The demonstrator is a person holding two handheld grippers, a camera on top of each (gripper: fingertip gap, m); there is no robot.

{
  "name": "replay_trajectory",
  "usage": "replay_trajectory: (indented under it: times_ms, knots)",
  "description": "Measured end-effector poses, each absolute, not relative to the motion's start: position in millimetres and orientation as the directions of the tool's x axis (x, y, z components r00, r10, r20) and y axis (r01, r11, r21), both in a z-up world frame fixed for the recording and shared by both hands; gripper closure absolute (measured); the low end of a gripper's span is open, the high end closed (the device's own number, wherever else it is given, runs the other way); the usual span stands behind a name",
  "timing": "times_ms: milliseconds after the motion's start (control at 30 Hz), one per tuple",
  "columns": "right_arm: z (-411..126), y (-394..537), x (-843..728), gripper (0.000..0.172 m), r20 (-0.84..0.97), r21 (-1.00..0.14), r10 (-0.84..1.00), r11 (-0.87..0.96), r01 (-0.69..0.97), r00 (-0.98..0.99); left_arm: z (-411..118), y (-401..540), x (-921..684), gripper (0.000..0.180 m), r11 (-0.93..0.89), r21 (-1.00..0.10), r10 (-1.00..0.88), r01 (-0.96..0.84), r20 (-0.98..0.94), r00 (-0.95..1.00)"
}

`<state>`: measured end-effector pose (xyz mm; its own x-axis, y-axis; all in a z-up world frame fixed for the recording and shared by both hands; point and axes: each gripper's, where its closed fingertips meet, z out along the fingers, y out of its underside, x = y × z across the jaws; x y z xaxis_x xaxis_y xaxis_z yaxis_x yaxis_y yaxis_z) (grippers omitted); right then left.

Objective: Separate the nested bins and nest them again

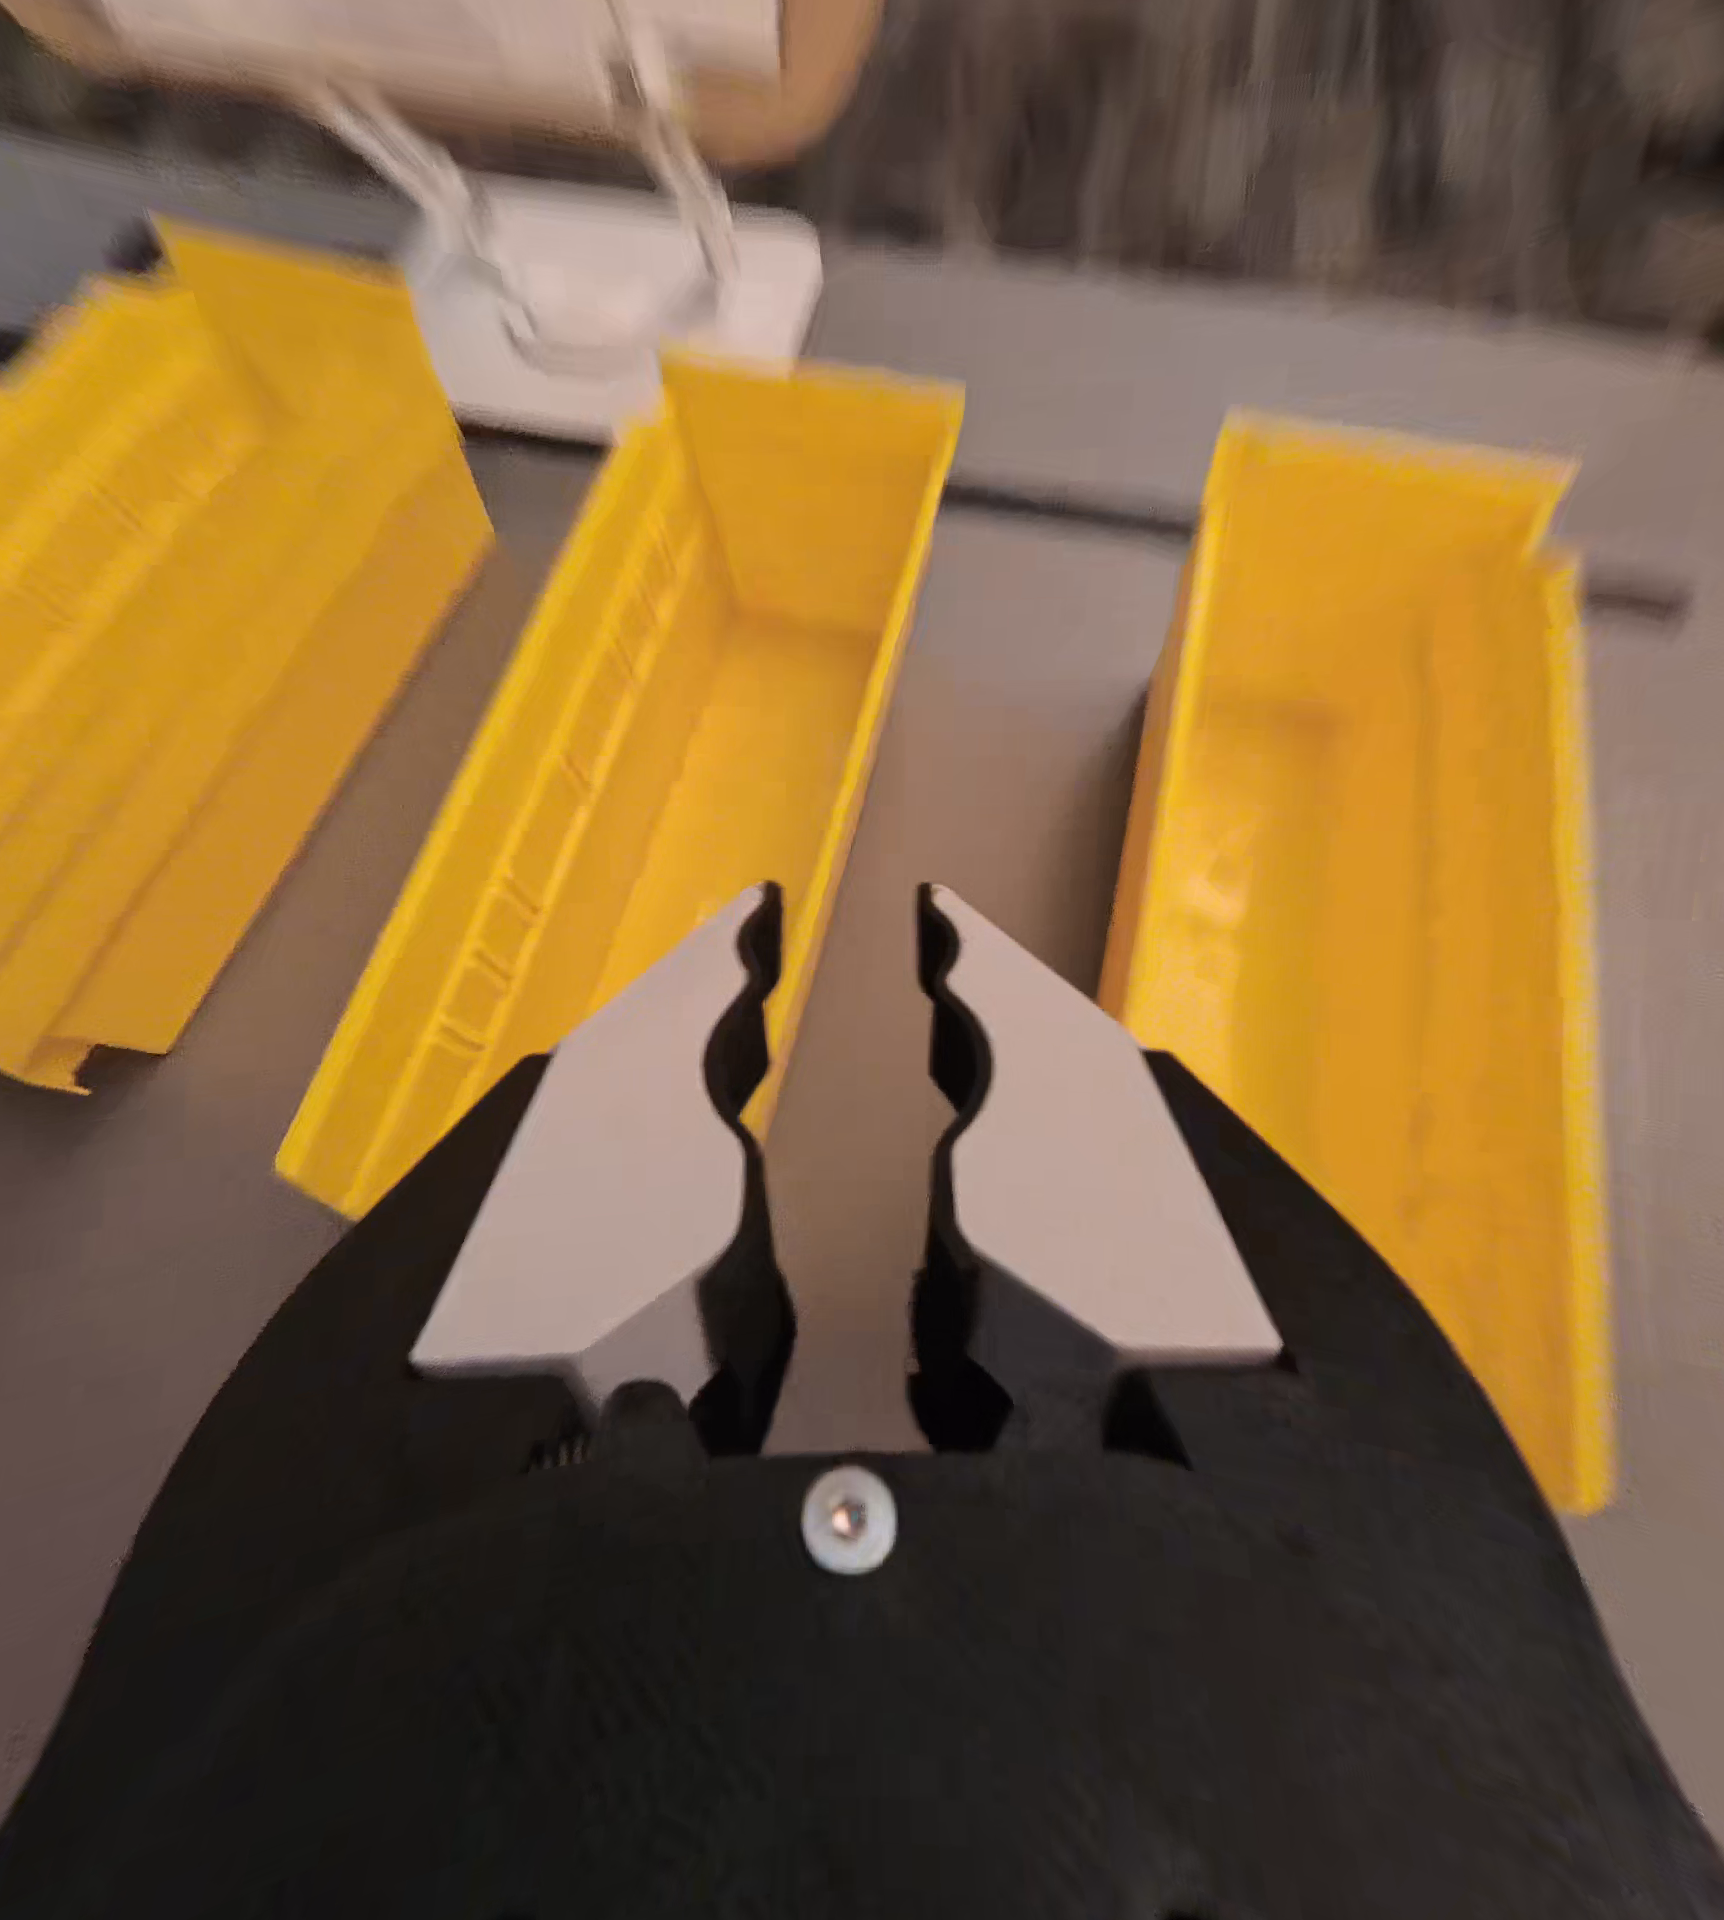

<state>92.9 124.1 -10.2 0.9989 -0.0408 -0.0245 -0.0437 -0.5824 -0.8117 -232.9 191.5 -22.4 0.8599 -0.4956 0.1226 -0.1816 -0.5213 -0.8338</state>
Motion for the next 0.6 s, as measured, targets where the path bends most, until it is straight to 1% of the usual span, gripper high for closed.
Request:
replay_trajectory:
  times_ms: [33, 100, 167, 200, 233, 300, 367, 433, 500, 533, 600]
  knots:
    - [9, 120, 102, 0.119, -0.003, -0.855, -0.003, -0.519, -0.004, 1.0, -10, 188, -240, 0.134, -0.473, -0.862, -0.512, -0.183, 0.1, 0.853]
    - [21, 118, 127, 0.088, 0.02, -0.88, 0.04, -0.473, 0.037, 0.999, 2, 193, -270, 0.116, -0.423, -0.886, -0.475, -0.189, 0.039, 0.879]
    - [3, 121, 157, 0.033, -0.012, -0.814, -0.018, -0.581, -0.02, 1.0, 3, 206, -301, 0.106, -0.426, -0.887, -0.43, -0.179, 0.024, 0.902]
    - [-12, 122, 169, 0.023, -0.014, -0.757, -0.049, -0.653, -0.043, 0.999, -1, 211, -310, 0.099, -0.458, -0.876, -0.427, -0.149, 0.07, 0.901]
    - [-25, 123, 179, 0.021, -0.011, -0.705, -0.078, -0.706, -0.062, 0.997, -2, 212, -312, 0.092, -0.492, -0.864, -0.446, -0.105, 0.146, 0.883]
    - [-42, 134, 193, 0.021, -0.025, -0.654, -0.131, -0.748, -0.115, 0.991, 5, 208, -304, 0.105, -0.524, -0.852, -0.512, 0.013, 0.327, 0.794]
    - [-57, 142, 206, 0.021, -0.031, -0.596, -0.191, -0.785, -0.171, 0.981, 17, 206, -300, 0.103, -0.496, -0.86, -0.545, 0.123, 0.418, 0.727]
    - [-74, 148, 213, 0.021, -0.026, -0.512, -0.213, -0.837, -0.196, 0.977, 18, 209, -305, 0.103, -0.448, -0.883, -0.546, 0.141, 0.394, 0.74]
    - [-94, 148, 211, 0.021, -0.049, -0.402, -0.204, -0.892, -0.207, 0.978, 25, 217, -326, 0.115, -0.286, -0.947, -0.519, 0.148, 0.283, 0.807]
    - [-101, 145, 213, 0.021, -0.04, -0.354, -0.209, -0.911, -0.21, 0.977, 28, 218, -342, 0.115, -0.206, -0.967, -0.485, 0.149, 0.233, 0.843]
    - [-111, 144, 219, 0.021, -0.027, -0.306, -0.23, -0.924, -0.227, 0.973, 33, 215, -368, 0.111, -0.086, -0.98, -0.445, 0.178, 0.198, 0.873]
